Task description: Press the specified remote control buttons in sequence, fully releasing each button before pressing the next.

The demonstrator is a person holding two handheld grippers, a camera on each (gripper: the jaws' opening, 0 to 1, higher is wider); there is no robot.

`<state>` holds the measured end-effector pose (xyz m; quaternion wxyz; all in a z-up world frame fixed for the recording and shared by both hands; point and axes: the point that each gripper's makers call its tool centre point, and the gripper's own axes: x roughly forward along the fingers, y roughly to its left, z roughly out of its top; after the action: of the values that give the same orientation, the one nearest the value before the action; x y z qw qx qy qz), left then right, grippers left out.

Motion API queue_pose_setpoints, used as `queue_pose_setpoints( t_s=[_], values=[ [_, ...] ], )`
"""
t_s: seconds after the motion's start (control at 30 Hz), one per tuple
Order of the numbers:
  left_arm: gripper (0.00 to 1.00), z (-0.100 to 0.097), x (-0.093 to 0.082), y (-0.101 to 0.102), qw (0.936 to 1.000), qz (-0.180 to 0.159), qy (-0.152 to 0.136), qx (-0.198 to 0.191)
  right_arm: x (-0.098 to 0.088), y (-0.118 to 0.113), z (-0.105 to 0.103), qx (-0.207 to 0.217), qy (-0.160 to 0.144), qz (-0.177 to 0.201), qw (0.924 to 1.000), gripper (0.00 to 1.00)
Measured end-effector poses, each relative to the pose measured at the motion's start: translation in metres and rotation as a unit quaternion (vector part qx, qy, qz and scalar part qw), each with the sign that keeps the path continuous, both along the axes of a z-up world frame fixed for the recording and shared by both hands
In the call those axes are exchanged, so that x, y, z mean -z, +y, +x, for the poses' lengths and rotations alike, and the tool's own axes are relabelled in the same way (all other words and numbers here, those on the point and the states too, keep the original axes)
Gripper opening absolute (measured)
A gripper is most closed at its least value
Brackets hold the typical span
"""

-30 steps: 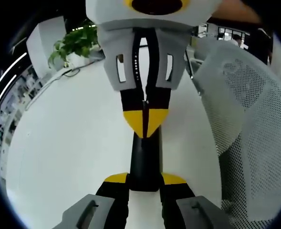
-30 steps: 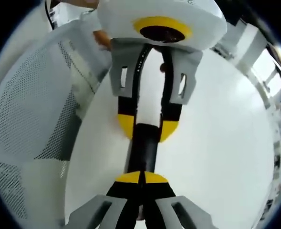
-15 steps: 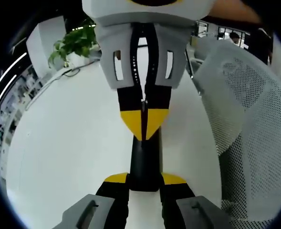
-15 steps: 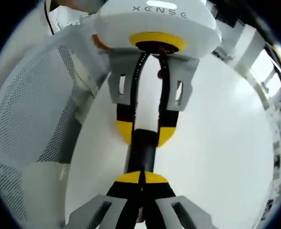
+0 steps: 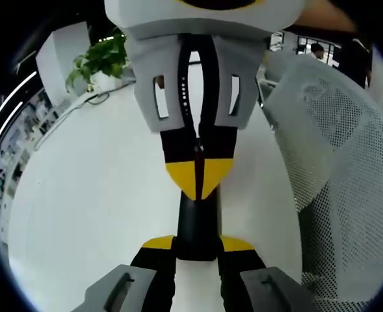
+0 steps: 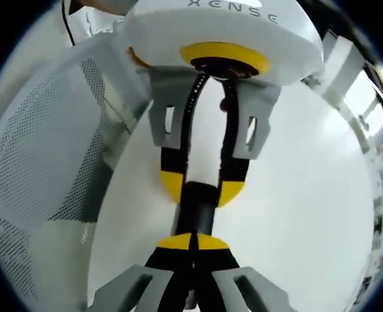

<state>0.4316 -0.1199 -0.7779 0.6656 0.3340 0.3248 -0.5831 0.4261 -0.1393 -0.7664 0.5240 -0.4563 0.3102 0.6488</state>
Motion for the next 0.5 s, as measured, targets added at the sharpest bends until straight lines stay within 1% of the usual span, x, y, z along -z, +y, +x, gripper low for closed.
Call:
queue_pose_setpoints(
  t_s=[0.5],
  values=[
    [0.24, 0.0002, -0.0004, 0.0001, 1.0000, 0.000, 0.000, -0.003, 0.0033, -0.0011, 0.0022, -0.003, -0.004, -0.008, 1.0000, 0.00]
  ],
)
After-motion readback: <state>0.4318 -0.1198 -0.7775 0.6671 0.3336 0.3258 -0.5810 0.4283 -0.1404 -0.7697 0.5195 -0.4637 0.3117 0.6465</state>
